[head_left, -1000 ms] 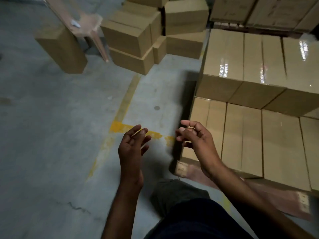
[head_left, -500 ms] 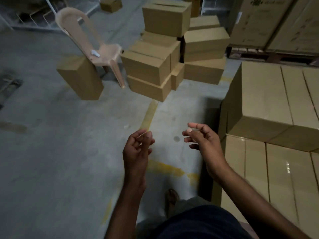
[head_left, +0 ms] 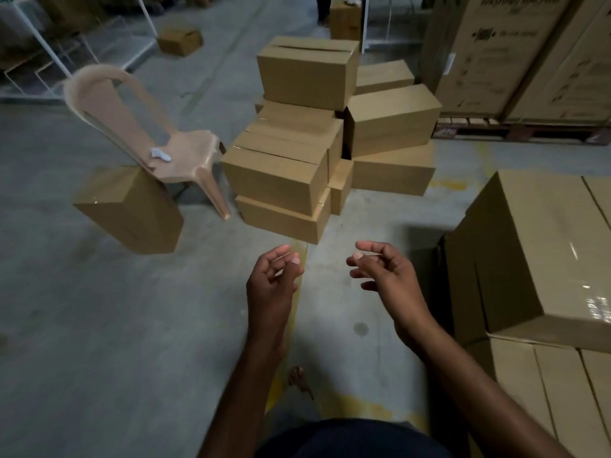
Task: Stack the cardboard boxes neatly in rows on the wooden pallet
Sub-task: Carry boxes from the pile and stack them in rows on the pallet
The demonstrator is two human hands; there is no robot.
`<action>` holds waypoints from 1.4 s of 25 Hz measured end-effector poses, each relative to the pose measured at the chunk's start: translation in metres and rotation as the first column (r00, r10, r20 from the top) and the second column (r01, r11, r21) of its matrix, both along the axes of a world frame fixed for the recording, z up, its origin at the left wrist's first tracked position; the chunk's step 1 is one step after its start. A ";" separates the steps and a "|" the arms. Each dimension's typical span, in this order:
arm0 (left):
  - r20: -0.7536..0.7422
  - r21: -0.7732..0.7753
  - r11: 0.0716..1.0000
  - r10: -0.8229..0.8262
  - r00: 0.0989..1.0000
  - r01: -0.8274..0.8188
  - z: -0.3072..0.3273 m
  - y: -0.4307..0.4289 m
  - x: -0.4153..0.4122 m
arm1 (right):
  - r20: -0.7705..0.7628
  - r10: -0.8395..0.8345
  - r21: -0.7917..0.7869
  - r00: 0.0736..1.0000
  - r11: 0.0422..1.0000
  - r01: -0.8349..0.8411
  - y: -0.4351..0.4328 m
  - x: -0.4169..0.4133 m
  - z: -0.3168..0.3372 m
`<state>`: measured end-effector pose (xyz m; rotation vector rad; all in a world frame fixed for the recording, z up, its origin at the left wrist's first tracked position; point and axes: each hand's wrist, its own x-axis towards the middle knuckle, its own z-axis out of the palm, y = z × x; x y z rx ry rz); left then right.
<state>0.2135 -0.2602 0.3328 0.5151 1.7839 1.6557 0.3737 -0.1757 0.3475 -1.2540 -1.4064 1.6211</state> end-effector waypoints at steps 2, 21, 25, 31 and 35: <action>0.057 -0.005 0.999 -0.032 0.998 0.032 0.002 0.034 -0.043 | 0.012 -0.038 -0.009 0.999 0.999 0.039 0.027 -0.036 -0.001; 0.224 -0.193 0.981 0.069 0.972 -0.025 -0.146 0.475 -0.347 | 0.466 0.207 -0.085 0.860 0.978 -0.189 0.517 -0.355 -0.141; 0.203 -0.306 0.952 0.082 0.976 -0.016 -0.230 0.546 -0.394 | 0.637 0.342 -0.131 0.691 0.931 -0.341 0.608 -0.414 -0.213; 0.081 -0.475 0.880 0.033 0.996 0.010 -0.371 0.622 -0.454 | 0.866 0.317 -0.049 0.386 0.823 -0.565 0.691 -0.485 -0.336; -0.068 -0.517 0.856 -0.046 0.997 0.005 -0.425 0.620 -0.468 | 0.911 0.296 -0.053 0.287 0.774 -0.630 0.707 -0.513 -0.385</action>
